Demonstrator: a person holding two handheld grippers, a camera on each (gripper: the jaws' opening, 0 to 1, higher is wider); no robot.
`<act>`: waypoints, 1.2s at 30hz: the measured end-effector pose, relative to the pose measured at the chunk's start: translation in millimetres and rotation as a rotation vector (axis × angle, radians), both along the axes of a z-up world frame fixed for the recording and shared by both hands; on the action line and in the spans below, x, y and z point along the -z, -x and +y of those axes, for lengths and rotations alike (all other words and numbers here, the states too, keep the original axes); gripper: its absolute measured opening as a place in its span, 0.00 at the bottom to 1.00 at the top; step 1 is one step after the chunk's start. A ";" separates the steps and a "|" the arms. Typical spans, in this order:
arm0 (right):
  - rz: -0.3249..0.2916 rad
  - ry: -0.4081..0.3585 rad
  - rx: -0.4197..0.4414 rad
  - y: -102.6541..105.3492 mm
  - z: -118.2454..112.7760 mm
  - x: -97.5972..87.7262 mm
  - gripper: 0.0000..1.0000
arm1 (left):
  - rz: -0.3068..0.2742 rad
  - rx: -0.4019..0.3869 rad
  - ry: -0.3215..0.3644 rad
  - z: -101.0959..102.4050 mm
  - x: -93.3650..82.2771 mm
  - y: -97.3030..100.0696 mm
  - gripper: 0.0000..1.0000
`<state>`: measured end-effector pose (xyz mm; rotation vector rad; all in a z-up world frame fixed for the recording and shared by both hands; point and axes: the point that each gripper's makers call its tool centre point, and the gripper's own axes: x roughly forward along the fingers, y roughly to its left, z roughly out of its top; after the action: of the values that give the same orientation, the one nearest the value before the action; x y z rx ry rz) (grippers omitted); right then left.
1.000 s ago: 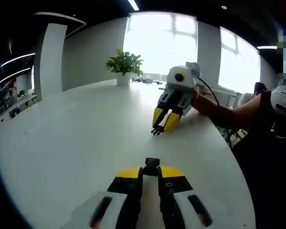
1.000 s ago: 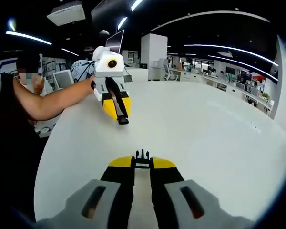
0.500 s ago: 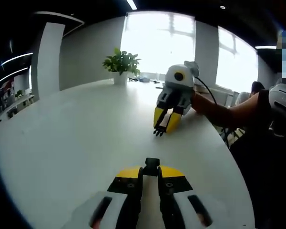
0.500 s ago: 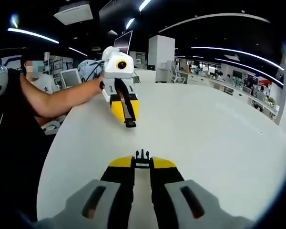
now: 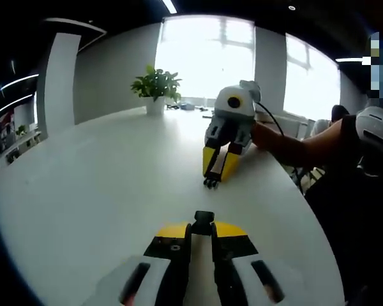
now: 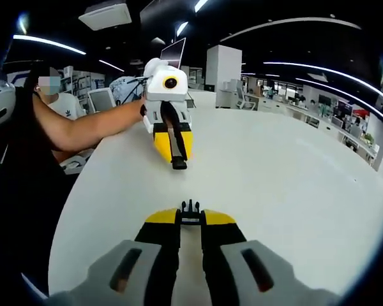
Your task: Snap the two parts of the plastic buckle together until the buckle closes and remains connected.
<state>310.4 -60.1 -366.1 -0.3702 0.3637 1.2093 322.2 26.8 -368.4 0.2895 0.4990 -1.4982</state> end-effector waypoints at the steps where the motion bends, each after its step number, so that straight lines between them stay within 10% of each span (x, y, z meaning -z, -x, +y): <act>1: -0.001 0.000 0.001 -0.8 0.0 -0.4 0.11 | -0.007 0.001 0.002 -0.7 -0.1 -0.2 0.11; 36: 0.008 -0.012 -0.012 1.2 9.9 3.1 0.11 | -0.028 0.027 0.013 -12.5 6.3 8.8 0.11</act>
<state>309.2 -50.2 -369.2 -0.3580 0.3619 1.2247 313.4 14.4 -374.7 0.3077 0.4640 -1.5210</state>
